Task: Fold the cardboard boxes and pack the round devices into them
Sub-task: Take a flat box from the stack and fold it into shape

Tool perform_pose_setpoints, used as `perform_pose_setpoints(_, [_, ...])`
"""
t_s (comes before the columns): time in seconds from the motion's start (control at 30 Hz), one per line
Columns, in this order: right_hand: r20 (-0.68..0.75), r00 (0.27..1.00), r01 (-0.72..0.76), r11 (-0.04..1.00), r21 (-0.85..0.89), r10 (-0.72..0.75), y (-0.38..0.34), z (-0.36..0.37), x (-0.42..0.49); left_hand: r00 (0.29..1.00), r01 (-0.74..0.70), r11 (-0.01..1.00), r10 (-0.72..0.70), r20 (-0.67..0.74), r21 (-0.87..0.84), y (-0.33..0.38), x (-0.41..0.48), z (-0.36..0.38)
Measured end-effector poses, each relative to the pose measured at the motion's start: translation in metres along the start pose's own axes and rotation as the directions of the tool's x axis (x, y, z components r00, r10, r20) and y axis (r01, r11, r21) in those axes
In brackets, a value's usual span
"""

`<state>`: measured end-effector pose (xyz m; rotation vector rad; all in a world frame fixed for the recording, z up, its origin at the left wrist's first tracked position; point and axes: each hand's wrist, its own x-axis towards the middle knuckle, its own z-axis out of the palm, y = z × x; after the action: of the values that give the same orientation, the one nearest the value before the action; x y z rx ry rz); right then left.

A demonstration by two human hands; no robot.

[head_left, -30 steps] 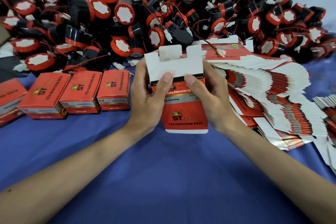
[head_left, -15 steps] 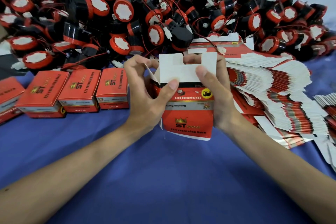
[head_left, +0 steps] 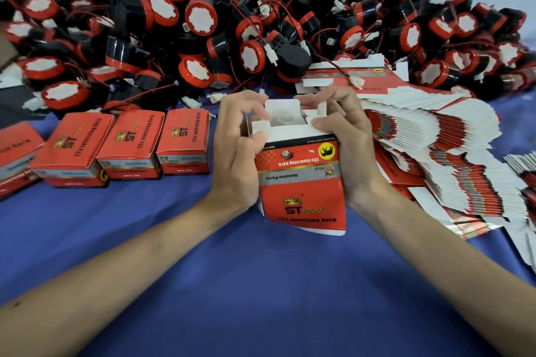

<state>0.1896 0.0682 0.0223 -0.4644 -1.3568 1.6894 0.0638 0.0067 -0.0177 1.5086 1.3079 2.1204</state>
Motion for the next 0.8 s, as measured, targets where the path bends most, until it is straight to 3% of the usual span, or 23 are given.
perform_pose_setpoints(0.1, [-0.041, 0.999, 0.018, 0.999, -0.046, -0.02, -0.002, 0.002, -0.002, 0.998, -0.014, 0.989, 0.005, 0.057, 0.146, 0.002, -0.001, -0.001])
perform_pose_setpoints(0.27, [-0.126, 0.992, 0.016, 0.994, -0.104, -0.029, -0.001, 0.0, -0.004, 0.985, 0.019, 0.979, -0.053, 0.166, 0.204, 0.007, -0.003, 0.0])
perform_pose_setpoints(0.43, [-0.028, 0.999, 0.04, 0.992, -0.117, -0.044, 0.0, 0.0, -0.003, 0.998, 0.038, 0.986, -0.045, 0.04, 0.163, 0.007, -0.002, 0.001])
perform_pose_setpoints(0.6, [0.116, 0.993, 0.068, 0.958, -0.28, -0.036, 0.005, -0.002, -0.008, 0.985, 0.15, 0.976, -0.135, -0.104, 0.156, 0.002, 0.002, -0.001])
perform_pose_setpoints(0.8, [-0.032, 0.998, 0.035, 0.902, -0.43, -0.054, 0.012, 0.001, -0.011, 0.969, 0.174, 0.971, -0.14, -0.202, 0.165, 0.001, 0.003, -0.001])
